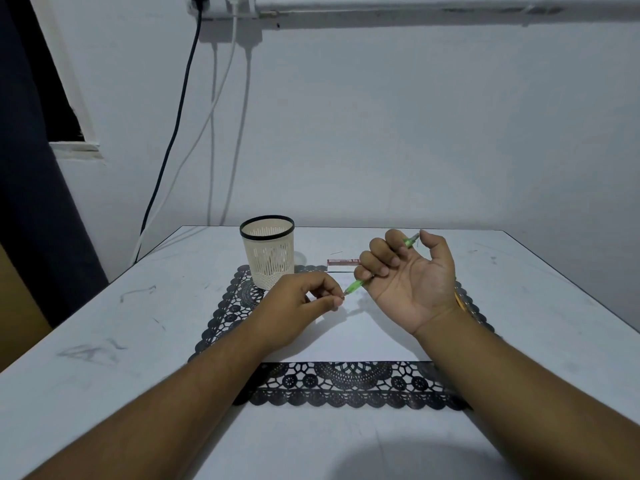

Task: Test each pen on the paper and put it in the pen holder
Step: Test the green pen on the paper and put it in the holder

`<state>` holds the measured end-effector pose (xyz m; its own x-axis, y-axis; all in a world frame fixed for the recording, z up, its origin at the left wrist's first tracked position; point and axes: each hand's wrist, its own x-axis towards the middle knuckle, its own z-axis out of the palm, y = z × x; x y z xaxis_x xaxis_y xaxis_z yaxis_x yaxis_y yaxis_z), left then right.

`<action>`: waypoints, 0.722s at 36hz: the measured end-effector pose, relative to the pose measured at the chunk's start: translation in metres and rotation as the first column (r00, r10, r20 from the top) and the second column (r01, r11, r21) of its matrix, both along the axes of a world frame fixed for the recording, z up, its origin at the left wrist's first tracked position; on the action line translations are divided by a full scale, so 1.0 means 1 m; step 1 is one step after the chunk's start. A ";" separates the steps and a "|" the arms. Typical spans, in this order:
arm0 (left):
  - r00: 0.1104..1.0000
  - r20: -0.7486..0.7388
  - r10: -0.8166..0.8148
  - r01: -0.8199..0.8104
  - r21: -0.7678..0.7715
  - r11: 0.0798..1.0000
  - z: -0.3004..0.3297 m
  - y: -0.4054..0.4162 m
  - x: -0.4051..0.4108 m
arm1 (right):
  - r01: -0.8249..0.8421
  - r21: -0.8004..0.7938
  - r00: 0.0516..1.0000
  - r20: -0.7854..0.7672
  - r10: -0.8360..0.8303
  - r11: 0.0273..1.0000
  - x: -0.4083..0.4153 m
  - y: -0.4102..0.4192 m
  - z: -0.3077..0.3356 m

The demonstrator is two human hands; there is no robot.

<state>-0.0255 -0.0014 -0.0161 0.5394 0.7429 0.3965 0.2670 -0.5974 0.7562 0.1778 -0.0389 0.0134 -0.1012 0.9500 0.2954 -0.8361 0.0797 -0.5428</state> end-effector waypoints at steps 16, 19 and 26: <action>1.000 0.008 0.008 -0.008 0.019 1.000 -0.001 0.000 0.000 | 0.031 0.004 0.999 0.042 -0.032 0.999 0.000 -0.002 0.002; 1.000 0.010 0.005 -0.005 0.020 1.000 0.000 -0.001 0.000 | 0.032 0.005 0.999 0.043 -0.032 0.999 0.000 -0.002 0.002; 1.000 0.001 0.007 -0.007 0.034 0.999 0.000 -0.001 0.001 | 0.020 0.003 0.999 0.029 -0.021 1.000 -0.001 -0.001 0.000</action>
<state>-0.0248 -0.0027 -0.0156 0.5338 0.7329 0.4219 0.2709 -0.6208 0.7356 0.1763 -0.0400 0.0136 -0.0901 0.9511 0.2953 -0.8184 0.0982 -0.5662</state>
